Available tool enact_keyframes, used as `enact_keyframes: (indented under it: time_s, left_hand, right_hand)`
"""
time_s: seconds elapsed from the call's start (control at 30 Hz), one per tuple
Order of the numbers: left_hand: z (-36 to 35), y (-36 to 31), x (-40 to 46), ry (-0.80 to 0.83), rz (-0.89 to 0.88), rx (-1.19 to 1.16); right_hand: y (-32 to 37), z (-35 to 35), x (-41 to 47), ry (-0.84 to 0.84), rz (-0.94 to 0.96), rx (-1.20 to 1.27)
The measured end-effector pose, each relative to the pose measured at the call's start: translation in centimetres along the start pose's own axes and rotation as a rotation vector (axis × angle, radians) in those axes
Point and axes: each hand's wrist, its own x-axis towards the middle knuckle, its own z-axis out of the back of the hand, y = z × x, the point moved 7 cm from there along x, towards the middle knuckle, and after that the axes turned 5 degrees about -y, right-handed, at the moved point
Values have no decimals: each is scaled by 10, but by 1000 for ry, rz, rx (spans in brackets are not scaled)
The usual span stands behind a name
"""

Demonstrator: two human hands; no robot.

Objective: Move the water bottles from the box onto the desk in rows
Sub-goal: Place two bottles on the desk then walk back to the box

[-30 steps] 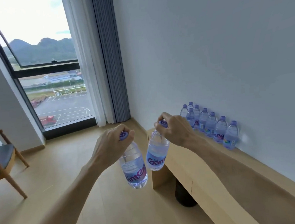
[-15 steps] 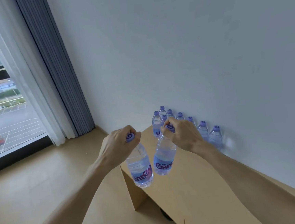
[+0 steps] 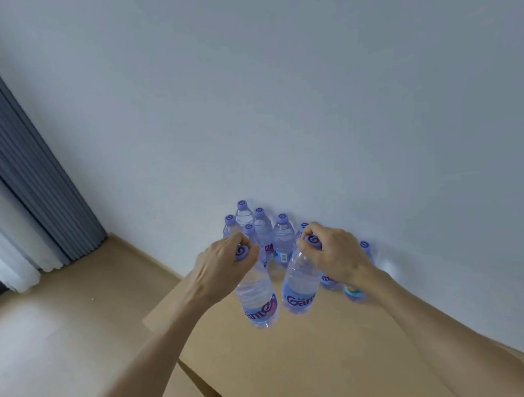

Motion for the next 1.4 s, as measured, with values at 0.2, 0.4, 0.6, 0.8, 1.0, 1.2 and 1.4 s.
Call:
enact_keyframes:
  time_s: [0.2, 0.4, 0.6, 0.8, 1.0, 1.2, 1.4]
  left_hand:
    - [-57, 7, 46, 175, -127, 34]
    - [-109, 25, 90, 283, -268, 56]
    - [-145, 37, 120, 348, -399, 113]
    - [-167, 46, 130, 395, -517, 137]
    - [-175, 52, 134, 404, -621, 167]
    - [-146, 9, 146, 369, -692, 88]
    - [-91, -109, 108, 650, -683, -502]
  right_hand:
    - [-40, -24, 14, 22, -99, -69]
    - [-62, -52, 27, 51, -209, -162]
    - [-64, -74, 41, 78, -304, -190]
    - [-61, -91, 40, 134, -346, -251]
    - [-66, -79, 21, 172, -510, -196]
    - [-54, 0, 5, -120, -576, -278]
    - [3, 115, -44, -457, -542, -394]
